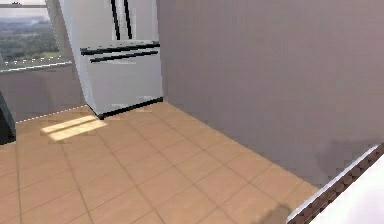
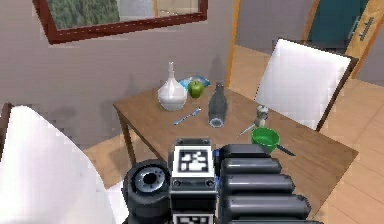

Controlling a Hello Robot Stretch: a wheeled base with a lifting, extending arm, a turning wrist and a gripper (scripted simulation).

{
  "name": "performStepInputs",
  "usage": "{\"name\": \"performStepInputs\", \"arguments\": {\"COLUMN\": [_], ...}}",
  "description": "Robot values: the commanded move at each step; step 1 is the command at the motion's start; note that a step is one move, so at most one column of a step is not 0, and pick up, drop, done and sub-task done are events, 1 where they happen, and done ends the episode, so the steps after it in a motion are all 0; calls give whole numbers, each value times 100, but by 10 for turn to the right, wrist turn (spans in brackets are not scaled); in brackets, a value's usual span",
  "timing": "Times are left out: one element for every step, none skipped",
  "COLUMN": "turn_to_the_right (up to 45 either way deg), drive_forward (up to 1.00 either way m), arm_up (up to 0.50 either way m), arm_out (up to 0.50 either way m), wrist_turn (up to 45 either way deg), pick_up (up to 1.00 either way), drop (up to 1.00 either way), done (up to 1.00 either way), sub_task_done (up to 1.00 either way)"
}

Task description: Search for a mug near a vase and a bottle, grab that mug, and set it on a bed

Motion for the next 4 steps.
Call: {"name": "performStepInputs", "arguments": {"turn_to_the_right": [-450,-450,-30,0], "drive_forward": [0,0,0,20], "arm_up": [0,0,0,0], "arm_out": [0,0,0,0], "wrist_turn": [0,0,0,0], "pick_up": [0,0,0,0], "drop": [0,0,0,0], "done": [0,0,0,0], "sub_task_done": [0,0,0,0]}}
